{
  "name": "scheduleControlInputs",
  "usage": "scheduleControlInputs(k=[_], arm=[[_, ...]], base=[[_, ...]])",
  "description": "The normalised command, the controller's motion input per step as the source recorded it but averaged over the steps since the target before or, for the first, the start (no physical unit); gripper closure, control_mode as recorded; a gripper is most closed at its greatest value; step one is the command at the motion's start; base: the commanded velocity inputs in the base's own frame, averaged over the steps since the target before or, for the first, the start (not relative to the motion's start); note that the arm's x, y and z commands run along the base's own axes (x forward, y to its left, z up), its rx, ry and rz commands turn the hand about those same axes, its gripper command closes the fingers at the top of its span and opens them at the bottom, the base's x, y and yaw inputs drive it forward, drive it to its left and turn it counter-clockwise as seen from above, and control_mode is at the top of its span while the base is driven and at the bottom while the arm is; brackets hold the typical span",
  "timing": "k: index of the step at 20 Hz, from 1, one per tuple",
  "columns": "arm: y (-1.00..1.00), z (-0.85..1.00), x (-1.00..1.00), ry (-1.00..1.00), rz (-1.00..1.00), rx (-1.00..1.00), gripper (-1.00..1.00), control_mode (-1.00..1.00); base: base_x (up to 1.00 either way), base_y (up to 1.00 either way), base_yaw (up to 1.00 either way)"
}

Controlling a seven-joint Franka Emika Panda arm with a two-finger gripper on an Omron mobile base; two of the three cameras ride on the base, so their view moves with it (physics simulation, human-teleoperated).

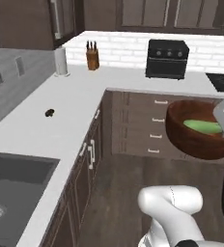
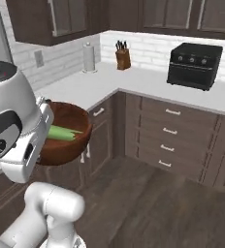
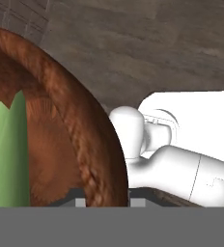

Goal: Pick the corn from the sink and place it in the bowl. Then pick the bowl and place it in the microwave. Then close the microwave door and press the start button.

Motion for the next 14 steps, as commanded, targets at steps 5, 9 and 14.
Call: scheduleControlInputs(k=[5, 9, 14], arm=[[0.00, 0.00, 0.00, 0.00, 0.00, 0.00, 1.00, 1.00], [0.00, 0.00, 0.00, 0.00, 0.00, 0.00, 1.00, 1.00], [0.00, 0.00, 0.00, 0.00, 0.00, 0.00, 1.00, 1.00]], base=[[0.00, 0.00, -1.00], [0.00, 0.00, -1.00], [0.00, 0.00, -1.00]])
